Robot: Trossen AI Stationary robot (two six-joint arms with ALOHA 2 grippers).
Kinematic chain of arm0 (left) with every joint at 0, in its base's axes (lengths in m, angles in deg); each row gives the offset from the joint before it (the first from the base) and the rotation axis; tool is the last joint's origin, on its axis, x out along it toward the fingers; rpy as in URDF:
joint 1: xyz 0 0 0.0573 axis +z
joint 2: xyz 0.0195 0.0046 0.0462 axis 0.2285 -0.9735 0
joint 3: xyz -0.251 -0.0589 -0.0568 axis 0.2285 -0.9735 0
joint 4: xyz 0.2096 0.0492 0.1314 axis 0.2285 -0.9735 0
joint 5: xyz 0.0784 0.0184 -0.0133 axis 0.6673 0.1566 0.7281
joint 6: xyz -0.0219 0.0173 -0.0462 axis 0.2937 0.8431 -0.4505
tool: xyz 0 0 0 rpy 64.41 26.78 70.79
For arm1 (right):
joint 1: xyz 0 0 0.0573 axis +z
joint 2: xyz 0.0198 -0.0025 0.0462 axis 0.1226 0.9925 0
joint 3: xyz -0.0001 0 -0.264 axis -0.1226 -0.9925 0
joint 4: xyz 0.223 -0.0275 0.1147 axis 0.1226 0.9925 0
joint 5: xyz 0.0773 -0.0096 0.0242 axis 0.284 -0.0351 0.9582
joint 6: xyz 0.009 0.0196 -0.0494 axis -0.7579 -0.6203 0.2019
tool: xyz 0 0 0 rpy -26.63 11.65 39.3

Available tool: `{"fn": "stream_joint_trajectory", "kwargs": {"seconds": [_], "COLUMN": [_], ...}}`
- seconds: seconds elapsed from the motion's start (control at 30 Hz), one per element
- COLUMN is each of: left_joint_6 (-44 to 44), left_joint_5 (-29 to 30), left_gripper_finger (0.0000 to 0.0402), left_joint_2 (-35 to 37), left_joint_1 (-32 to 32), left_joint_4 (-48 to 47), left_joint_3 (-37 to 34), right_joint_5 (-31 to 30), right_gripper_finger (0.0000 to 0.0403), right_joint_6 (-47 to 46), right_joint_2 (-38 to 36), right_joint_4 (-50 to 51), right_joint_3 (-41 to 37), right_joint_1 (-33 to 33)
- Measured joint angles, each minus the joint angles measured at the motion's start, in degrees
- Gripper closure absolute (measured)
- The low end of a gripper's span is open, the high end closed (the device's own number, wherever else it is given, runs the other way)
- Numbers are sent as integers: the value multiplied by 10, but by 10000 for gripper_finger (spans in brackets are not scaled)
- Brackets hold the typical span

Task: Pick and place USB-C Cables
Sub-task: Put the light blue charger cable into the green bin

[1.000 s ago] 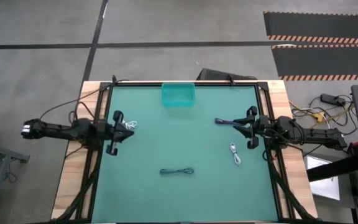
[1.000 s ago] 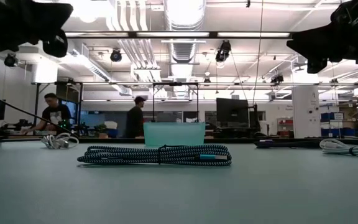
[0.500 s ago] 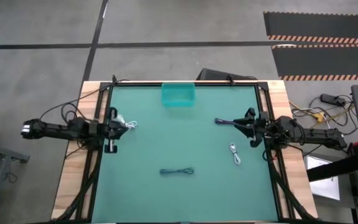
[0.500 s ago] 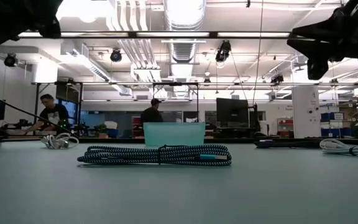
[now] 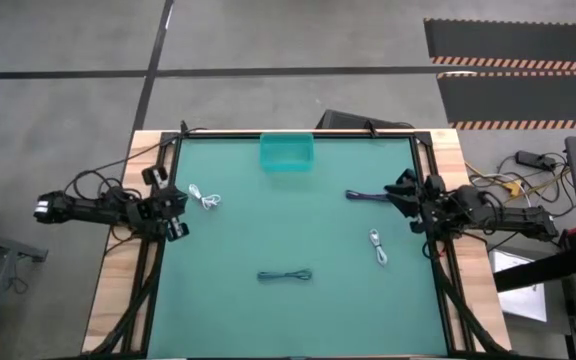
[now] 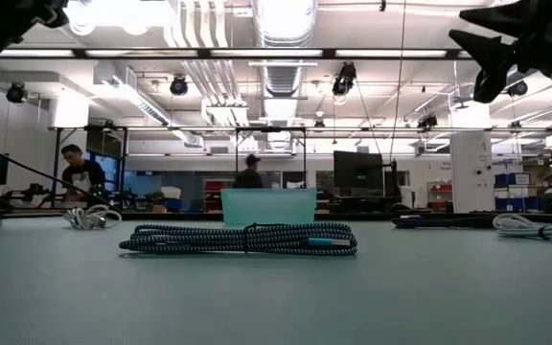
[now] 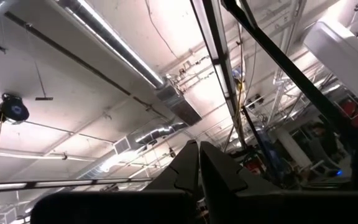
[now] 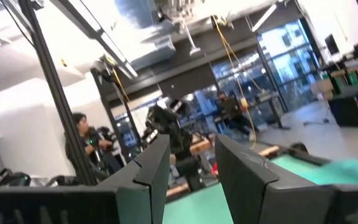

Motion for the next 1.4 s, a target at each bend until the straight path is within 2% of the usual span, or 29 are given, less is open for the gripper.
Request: {"fn": "stream_joint_trajectory", "kwargs": {"seconds": [0.3, 0.43, 0.67, 0.8, 0.93, 1.13, 1.4], "left_joint_6": [-4, -42, -49, -83, -121, -122, -122], "left_joint_5": [0, 0, 0, 0, 0, 0, 2], "left_gripper_finger": [401, 401, 401, 401, 401, 401, 401], "left_joint_2": [0, 0, 0, 0, 0, 0, 0], "left_joint_1": [0, 0, 0, 0, 0, 0, 0], "left_joint_4": [0, 0, 1, 1, 1, 1, 1], "left_joint_3": [0, 0, 0, 0, 0, 0, 0], "right_joint_5": [-33, -44, -49, -63, -79, -95, -120], "right_gripper_finger": [284, 284, 284, 284, 284, 284, 284], "right_joint_6": [17, 17, 8, -7, -35, -80, -143], "right_joint_2": [50, 88, 151, 194, 231, 288, 378], "right_joint_4": [-44, -71, -62, -50, 6, 112, 309], "right_joint_3": [0, 1, 33, 56, 89, 139, 229], "right_joint_1": [0, 0, 0, 0, 0, 0, 0]}}
